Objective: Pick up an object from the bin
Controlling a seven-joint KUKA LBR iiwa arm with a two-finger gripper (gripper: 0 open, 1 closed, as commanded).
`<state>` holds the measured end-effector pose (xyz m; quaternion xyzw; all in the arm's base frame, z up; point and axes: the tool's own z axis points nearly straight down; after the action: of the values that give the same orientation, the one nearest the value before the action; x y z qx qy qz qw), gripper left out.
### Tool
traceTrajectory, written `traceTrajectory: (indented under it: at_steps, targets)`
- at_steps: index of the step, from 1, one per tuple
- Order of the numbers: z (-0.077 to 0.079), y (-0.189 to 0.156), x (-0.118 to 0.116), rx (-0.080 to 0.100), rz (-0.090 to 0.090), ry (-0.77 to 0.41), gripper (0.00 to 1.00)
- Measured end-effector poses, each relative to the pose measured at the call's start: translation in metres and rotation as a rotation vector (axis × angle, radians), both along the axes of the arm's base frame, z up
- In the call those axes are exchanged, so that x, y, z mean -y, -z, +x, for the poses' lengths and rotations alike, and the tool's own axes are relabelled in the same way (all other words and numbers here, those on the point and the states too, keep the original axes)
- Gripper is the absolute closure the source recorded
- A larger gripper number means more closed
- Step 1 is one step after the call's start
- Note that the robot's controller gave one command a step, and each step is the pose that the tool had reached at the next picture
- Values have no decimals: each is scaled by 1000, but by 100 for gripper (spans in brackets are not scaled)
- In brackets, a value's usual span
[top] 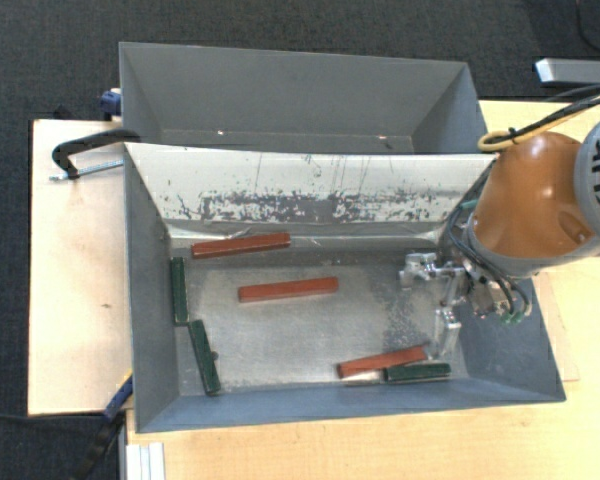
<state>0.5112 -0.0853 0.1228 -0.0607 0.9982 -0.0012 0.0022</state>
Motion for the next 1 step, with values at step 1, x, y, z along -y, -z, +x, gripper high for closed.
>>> traceTrajectory:
  at_steps: [1]
  targets:
    - [-9,-11,-13,-9,5,-125,0]
